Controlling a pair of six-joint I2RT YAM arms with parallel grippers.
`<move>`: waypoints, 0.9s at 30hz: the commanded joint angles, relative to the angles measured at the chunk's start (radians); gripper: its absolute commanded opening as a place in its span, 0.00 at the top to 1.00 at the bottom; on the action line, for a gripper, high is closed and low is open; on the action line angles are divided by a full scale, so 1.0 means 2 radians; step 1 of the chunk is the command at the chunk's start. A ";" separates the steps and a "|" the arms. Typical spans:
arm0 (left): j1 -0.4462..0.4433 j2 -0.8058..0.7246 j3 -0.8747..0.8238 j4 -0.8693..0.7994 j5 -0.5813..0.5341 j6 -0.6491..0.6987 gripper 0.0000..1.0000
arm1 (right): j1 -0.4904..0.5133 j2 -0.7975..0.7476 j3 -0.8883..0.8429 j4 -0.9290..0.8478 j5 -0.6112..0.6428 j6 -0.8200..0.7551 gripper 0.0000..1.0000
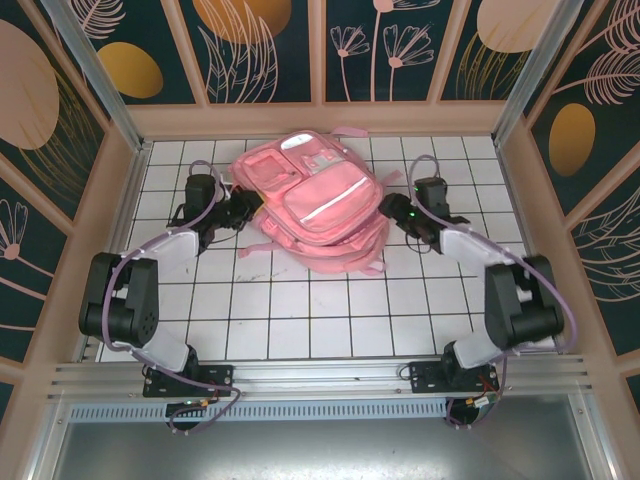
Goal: Pack the student bag
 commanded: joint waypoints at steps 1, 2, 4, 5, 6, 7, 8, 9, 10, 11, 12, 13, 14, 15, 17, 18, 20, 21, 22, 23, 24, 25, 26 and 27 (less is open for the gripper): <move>-0.019 -0.024 0.000 0.076 0.025 -0.051 1.00 | 0.004 -0.070 -0.025 -0.052 0.027 -0.012 0.32; -0.022 -0.024 0.000 0.079 0.024 -0.057 1.00 | 0.013 -0.091 -0.030 -0.064 0.033 -0.010 0.33; -0.033 -0.026 -0.001 0.084 0.017 -0.070 1.00 | 0.051 -0.124 -0.032 -0.088 0.065 -0.004 0.34; -0.037 -0.028 -0.002 0.086 0.013 -0.076 1.00 | 0.077 -0.137 -0.029 -0.100 0.080 -0.001 0.35; -0.042 -0.031 -0.003 0.088 0.009 -0.082 1.00 | 0.110 -0.147 -0.022 -0.113 0.108 0.009 0.36; -0.047 -0.034 -0.003 0.088 0.004 -0.086 1.00 | 0.143 -0.152 -0.016 -0.123 0.127 0.023 0.38; -0.051 -0.037 -0.003 0.087 0.001 -0.089 1.00 | 0.176 -0.152 -0.011 -0.127 0.140 0.036 0.40; -0.053 -0.040 -0.004 0.084 -0.005 -0.092 1.00 | 0.214 -0.148 -0.005 -0.131 0.159 0.052 0.42; -0.055 -0.044 -0.007 0.084 -0.010 -0.096 1.00 | 0.252 -0.141 0.003 -0.135 0.185 0.068 0.43; -0.057 -0.046 -0.010 0.084 -0.013 -0.099 1.00 | 0.283 -0.132 0.009 -0.134 0.201 0.078 0.44; -0.058 -0.050 -0.015 0.084 -0.015 -0.104 1.00 | 0.315 -0.118 0.018 -0.134 0.218 0.087 0.45; -0.059 -0.055 -0.021 0.090 -0.017 -0.110 1.00 | 0.343 -0.099 0.032 -0.140 0.238 0.097 0.46; -0.061 -0.060 -0.025 0.091 -0.018 -0.111 1.00 | 0.363 -0.080 0.045 -0.144 0.252 0.103 0.47; -0.061 -0.064 -0.029 0.089 -0.018 -0.111 1.00 | 0.382 -0.058 0.061 -0.148 0.264 0.106 0.48; -0.063 -0.073 -0.038 0.089 -0.020 -0.112 1.00 | 0.409 -0.015 0.091 -0.153 0.287 0.112 0.52; -0.063 -0.077 -0.042 0.089 -0.019 -0.113 1.00 | 0.417 0.004 0.104 -0.151 0.295 0.111 0.55; -0.063 -0.081 -0.049 0.089 -0.019 -0.114 1.00 | 0.421 0.034 0.121 -0.140 0.300 0.112 0.59; -0.063 -0.082 -0.052 0.088 -0.016 -0.114 1.00 | 0.421 0.048 0.128 -0.134 0.297 0.112 0.61; -0.064 -0.082 -0.053 0.089 -0.015 -0.115 1.00 | 0.422 0.059 0.134 -0.131 0.296 0.116 0.63; -0.064 -0.082 -0.054 0.090 -0.013 -0.115 1.00 | 0.422 0.070 0.139 -0.128 0.296 0.122 0.64; -0.063 -0.082 -0.055 0.090 -0.011 -0.115 1.00 | 0.421 0.080 0.143 -0.128 0.296 0.129 0.66; -0.063 -0.082 -0.055 0.090 -0.009 -0.115 1.00 | 0.421 0.088 0.149 -0.135 0.300 0.138 0.67; -0.064 -0.083 -0.056 0.089 -0.008 -0.115 1.00 | 0.422 0.095 0.155 -0.144 0.306 0.148 0.68; -0.063 -0.083 -0.057 0.089 -0.006 -0.115 1.00 | 0.421 0.102 0.158 -0.149 0.310 0.153 0.68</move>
